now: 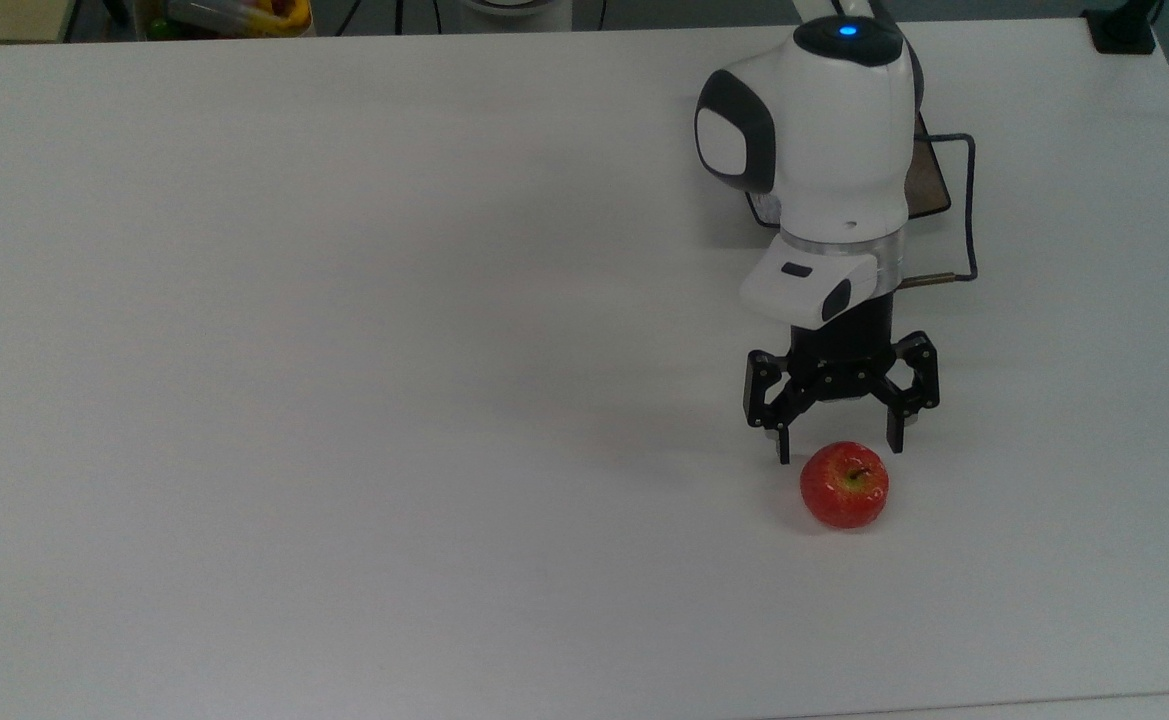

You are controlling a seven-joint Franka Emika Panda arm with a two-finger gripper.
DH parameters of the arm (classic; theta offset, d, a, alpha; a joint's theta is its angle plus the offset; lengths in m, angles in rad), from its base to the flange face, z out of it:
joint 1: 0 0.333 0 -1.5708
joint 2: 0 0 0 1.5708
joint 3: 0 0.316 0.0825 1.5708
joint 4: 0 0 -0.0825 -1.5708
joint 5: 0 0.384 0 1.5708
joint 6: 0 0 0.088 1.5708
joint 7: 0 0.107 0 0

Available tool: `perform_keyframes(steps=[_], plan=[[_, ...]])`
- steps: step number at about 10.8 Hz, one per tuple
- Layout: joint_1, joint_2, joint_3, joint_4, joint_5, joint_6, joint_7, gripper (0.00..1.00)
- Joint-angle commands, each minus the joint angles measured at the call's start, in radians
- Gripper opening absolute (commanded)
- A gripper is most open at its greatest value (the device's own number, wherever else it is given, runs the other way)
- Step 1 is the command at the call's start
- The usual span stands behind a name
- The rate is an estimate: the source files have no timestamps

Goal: Apples placed on a ceramic plate
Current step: 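Move the open gripper over the red apple and lower it, then close the gripper around the red apple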

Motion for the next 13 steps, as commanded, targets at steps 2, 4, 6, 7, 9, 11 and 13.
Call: perform_keyframes(steps=[2,4,6,7,9,11,13], plan=[[0.057,0.095,-0.038,0.074,-0.060,0.073,0.042,1.00],[0.069,0.114,-0.042,0.074,-0.115,0.090,0.044,1.00],[0.069,0.127,-0.045,0.075,-0.213,0.091,0.117,1.00],[0.069,0.134,-0.042,0.075,-0.275,0.096,0.155,1.00],[0.069,0.146,-0.045,0.075,-0.320,0.104,0.205,1.00],[0.069,0.149,-0.045,0.077,-0.330,0.111,0.206,1.00],[0.066,0.183,-0.045,0.110,-0.337,0.116,0.206,1.00]])
